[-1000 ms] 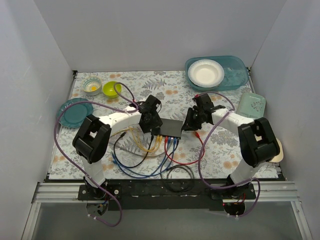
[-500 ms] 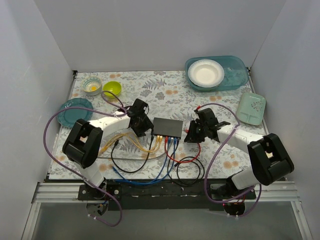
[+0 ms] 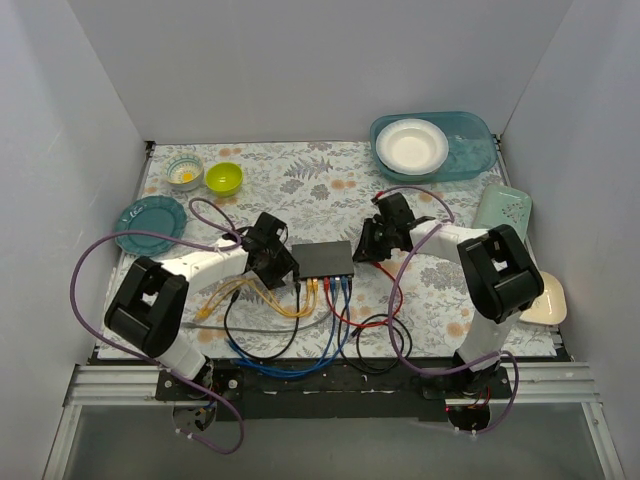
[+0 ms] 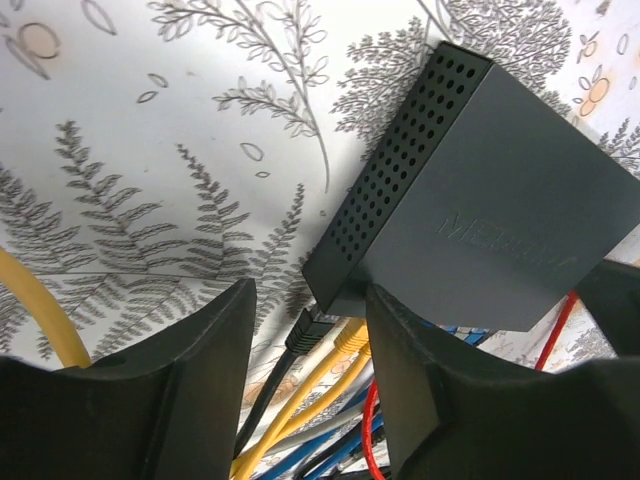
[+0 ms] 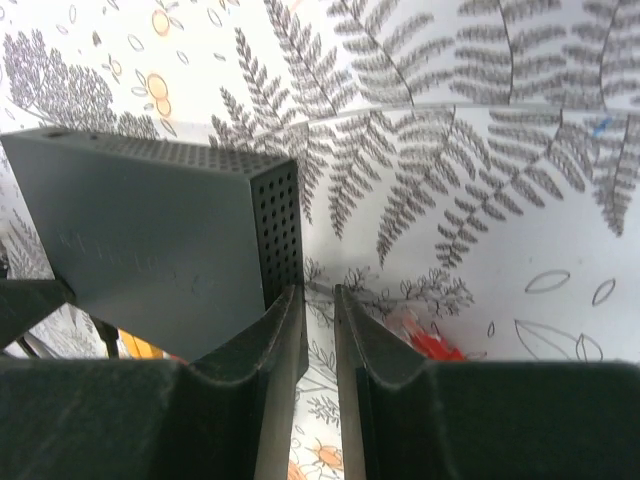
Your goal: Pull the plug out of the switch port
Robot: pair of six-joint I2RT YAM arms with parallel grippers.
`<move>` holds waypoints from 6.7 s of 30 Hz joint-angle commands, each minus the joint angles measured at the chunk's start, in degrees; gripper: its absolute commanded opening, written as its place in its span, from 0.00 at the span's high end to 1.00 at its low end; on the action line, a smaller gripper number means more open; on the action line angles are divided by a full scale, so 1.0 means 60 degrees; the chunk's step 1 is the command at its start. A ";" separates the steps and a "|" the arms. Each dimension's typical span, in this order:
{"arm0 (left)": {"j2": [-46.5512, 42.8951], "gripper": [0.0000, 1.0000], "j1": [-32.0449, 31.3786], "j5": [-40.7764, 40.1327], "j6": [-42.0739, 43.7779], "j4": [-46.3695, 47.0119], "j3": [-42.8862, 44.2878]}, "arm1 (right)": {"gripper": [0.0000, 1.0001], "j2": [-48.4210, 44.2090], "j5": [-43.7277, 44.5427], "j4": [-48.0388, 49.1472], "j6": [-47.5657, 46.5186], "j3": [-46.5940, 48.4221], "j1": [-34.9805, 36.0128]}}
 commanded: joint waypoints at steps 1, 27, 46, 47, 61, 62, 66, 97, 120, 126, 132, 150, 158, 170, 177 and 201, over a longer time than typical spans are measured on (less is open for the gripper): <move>-0.0442 0.51 0.0232 -0.0314 -0.0009 -0.0894 -0.0225 | 0.72 0.0179 0.0081 -0.0204 -0.0059 0.0687 0.0162; -0.0254 0.16 0.0776 0.2082 0.0108 0.3176 0.1049 | 0.28 -0.5167 -0.0005 0.1795 0.0200 -0.4157 0.0601; 0.2340 0.59 0.0307 0.5399 0.0767 0.4731 0.1181 | 0.43 -0.3412 -0.1163 0.5990 0.2532 -0.5040 0.0601; 0.2384 0.61 0.0307 0.5326 0.0767 0.4659 0.1181 | 0.43 -0.3120 -0.1193 0.6122 0.2736 -0.5040 0.0616; 0.2180 0.69 0.0980 0.4594 0.0533 0.4614 0.0347 | 0.53 -0.1082 -0.0958 0.7719 0.4026 -0.5113 0.0323; 0.2150 0.69 0.1024 0.4593 0.0533 0.4614 0.0288 | 0.53 -0.0849 -0.1016 0.8054 0.4143 -0.5186 0.0279; 0.2091 0.71 0.1098 0.4593 0.0547 0.4614 0.0083 | 0.56 -0.0510 -0.1120 0.8949 0.4627 -0.5523 0.0206; 0.2121 0.74 0.1127 0.4828 0.0767 0.4614 -0.0005 | 0.69 0.0500 -0.0768 1.0429 0.6106 -0.6021 -0.0175; 0.1843 0.75 0.1127 0.4828 0.0870 0.4365 -0.0240 | 0.81 0.1101 -0.0826 1.0841 0.7003 -0.5686 -0.0366; 0.1564 0.75 0.1127 0.4579 0.0884 0.4233 -0.0400 | 0.86 0.1116 -0.1515 0.9070 0.5290 -0.4646 -0.0278; 0.1008 0.76 0.1156 0.4198 0.0621 0.4233 -0.0869 | 0.87 0.1145 -0.1852 0.8234 0.4643 -0.3928 -0.0088; 0.1254 0.63 0.1816 0.3173 0.1352 0.3298 0.1384 | 0.86 0.1044 -0.2468 0.6402 0.3368 -0.3238 0.1011; 0.2794 0.65 0.1816 0.2529 0.2012 0.2007 0.1637 | 0.75 0.0867 -0.2321 0.5846 0.3134 -0.3224 0.0719; 0.1492 0.69 0.1816 0.1957 0.1310 0.1787 -0.0677 | 0.64 0.0720 -0.1881 0.4131 0.2123 -0.2287 0.0675; 0.0759 0.69 0.1816 0.1840 0.1250 0.1611 -0.1308 | 0.68 0.0457 -0.1706 0.3591 0.1494 -0.2535 0.0660; -0.0267 0.55 0.1801 0.3392 0.0782 0.3310 -0.1104 | 0.55 -0.0336 0.0696 0.1102 -0.0059 -0.1790 0.1698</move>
